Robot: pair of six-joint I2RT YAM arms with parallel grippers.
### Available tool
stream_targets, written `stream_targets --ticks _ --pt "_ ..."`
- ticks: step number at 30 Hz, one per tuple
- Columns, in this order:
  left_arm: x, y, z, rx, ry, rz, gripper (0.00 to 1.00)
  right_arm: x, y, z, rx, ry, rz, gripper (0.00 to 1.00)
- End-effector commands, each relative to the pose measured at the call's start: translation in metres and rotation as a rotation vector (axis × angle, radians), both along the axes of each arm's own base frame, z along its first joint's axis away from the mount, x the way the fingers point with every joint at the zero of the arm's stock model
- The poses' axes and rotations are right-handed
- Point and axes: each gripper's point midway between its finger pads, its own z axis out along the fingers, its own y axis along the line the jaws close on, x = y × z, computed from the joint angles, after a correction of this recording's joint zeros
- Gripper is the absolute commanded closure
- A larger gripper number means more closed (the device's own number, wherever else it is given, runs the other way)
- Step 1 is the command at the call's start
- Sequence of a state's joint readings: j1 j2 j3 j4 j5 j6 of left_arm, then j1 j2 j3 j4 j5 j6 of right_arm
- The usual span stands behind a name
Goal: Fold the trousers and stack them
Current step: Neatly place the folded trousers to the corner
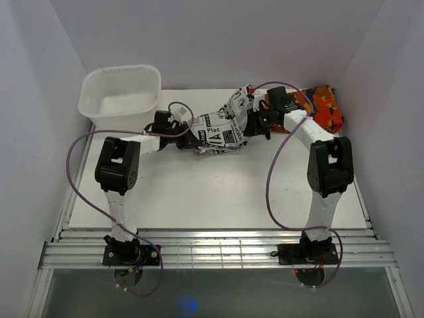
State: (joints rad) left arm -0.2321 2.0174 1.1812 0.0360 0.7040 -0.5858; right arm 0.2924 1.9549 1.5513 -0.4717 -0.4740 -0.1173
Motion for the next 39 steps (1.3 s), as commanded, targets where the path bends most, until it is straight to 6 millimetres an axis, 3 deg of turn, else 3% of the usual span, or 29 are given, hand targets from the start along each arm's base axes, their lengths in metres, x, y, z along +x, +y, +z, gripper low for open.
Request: stream_targets --ticks 1,5,6,7,8,9,10,11,12,14,18,19,20,21,24,30,31,33,34,36,37,39 --pt "0.041 -0.025 0.058 -0.021 -0.235 -0.036 1.00 0.045 -0.030 0.074 -0.010 -0.260 -0.045 0.92" --pt "0.063 -0.061 0.091 -0.065 -0.365 -0.091 1.00 0.071 -0.070 0.117 -0.022 -0.381 -0.116 0.92" --pt "0.070 -0.069 0.088 -0.070 -0.374 -0.100 1.00 0.078 -0.077 0.130 -0.025 -0.420 -0.130 0.92" --pt "0.081 -0.078 0.108 -0.091 -0.427 -0.105 1.00 0.083 -0.086 0.138 -0.025 -0.444 -0.146 0.92" --pt "0.081 -0.090 0.113 -0.112 -0.447 -0.127 1.00 0.089 -0.102 0.145 -0.027 -0.466 -0.178 0.92" --pt "0.086 -0.098 0.120 -0.131 -0.478 -0.134 1.00 0.092 -0.109 0.149 -0.022 -0.484 -0.186 0.92" --pt "0.091 -0.106 0.112 -0.134 -0.478 -0.144 1.00 0.097 -0.118 0.155 -0.029 -0.513 -0.201 0.92" --pt "0.097 -0.120 0.129 -0.154 -0.528 -0.158 1.00 0.102 -0.134 0.158 -0.041 -0.529 -0.229 0.92" --pt "0.100 -0.128 0.133 -0.167 -0.548 -0.164 1.00 0.104 -0.138 0.159 -0.046 -0.537 -0.233 0.92" --pt "0.108 -0.147 0.131 -0.195 -0.568 -0.179 1.00 0.114 -0.170 0.162 -0.068 -0.560 -0.282 0.92" --pt "0.121 -0.181 0.127 -0.256 -0.612 -0.188 1.00 0.126 -0.203 0.161 -0.079 -0.575 -0.329 0.92" --pt "0.121 -0.192 0.108 -0.260 -0.592 -0.194 1.00 0.129 -0.213 0.156 -0.085 -0.570 -0.346 0.92" --pt "0.122 -0.199 0.110 -0.272 -0.611 -0.199 1.00 0.131 -0.218 0.156 -0.087 -0.576 -0.351 0.92" --pt "0.126 -0.207 0.123 -0.292 -0.662 -0.197 1.00 0.133 -0.222 0.154 -0.091 -0.581 -0.358 0.92" --pt "0.130 -0.229 0.110 -0.313 -0.689 -0.205 1.00 0.137 -0.238 0.142 -0.116 -0.570 -0.378 0.92" --pt "0.154 -0.234 0.071 -0.299 -0.738 -0.124 1.00 0.144 -0.260 0.092 -0.172 -0.534 -0.415 0.92" --pt "0.159 -0.234 0.063 -0.289 -0.748 -0.114 0.95 0.149 -0.265 0.075 -0.183 -0.521 -0.427 0.92" --pt "0.164 -0.231 0.059 -0.269 -0.769 -0.103 0.80 0.154 -0.275 0.064 -0.189 -0.507 -0.460 0.92" --pt "0.164 -0.227 0.055 -0.262 -0.757 -0.102 0.60 0.160 -0.279 0.061 -0.171 -0.500 -0.487 0.92" --pt "0.159 -0.223 0.051 -0.252 -0.743 -0.123 0.41 0.165 -0.286 0.062 -0.148 -0.495 -0.513 0.92" --pt "0.157 -0.219 0.048 -0.243 -0.734 -0.128 0.27 0.167 -0.287 0.061 -0.129 -0.485 -0.528 0.92" --pt "0.145 -0.212 0.044 -0.231 -0.696 -0.156 0.16 0.171 -0.289 0.072 -0.110 -0.500 -0.540 0.92"
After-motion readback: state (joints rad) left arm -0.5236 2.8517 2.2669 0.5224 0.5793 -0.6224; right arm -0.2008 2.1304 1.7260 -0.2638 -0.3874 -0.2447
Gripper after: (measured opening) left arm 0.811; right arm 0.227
